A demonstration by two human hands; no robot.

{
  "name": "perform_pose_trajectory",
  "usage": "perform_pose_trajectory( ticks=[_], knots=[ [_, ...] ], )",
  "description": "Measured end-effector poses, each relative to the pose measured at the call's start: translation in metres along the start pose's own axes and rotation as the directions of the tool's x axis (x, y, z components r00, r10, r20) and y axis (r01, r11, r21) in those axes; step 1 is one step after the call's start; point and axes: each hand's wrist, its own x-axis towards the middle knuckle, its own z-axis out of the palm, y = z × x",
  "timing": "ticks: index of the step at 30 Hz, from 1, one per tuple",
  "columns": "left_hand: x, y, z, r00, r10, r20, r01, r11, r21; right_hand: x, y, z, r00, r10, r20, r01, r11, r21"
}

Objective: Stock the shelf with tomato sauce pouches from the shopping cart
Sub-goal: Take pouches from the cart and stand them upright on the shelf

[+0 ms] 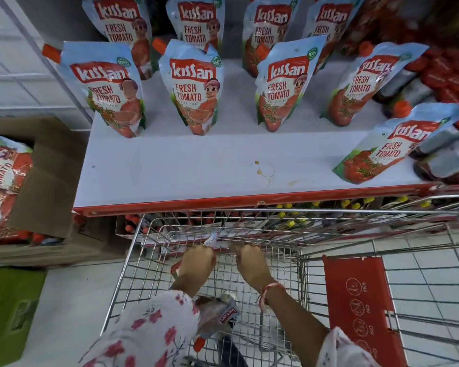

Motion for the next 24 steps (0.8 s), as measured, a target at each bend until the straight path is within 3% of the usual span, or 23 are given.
perform_pose_trajectory(
  ticks=[10, 19, 24],
  knots=[
    [-0.053, -0.056, -0.013, 0.997, 0.038, -0.073, -0.055, 0.968, -0.246, 0.005, -0.024, 0.015, 0.947, -0.319, 0.030, 0.319, 0.932, -0.171],
    [-0.097, -0.051, -0.052, 0.956, 0.062, -0.287, -0.181, 0.894, -0.410, -0.020, -0.035, -0.030, 0.907, -0.384, -0.170, 0.397, 0.916, 0.049],
    [-0.114, -0.033, -0.081, 0.915, 0.006, -0.403, -0.261, 0.770, -0.582, -0.050, -0.035, -0.074, 0.918, -0.341, -0.200, 0.378, 0.907, 0.184]
  ],
)
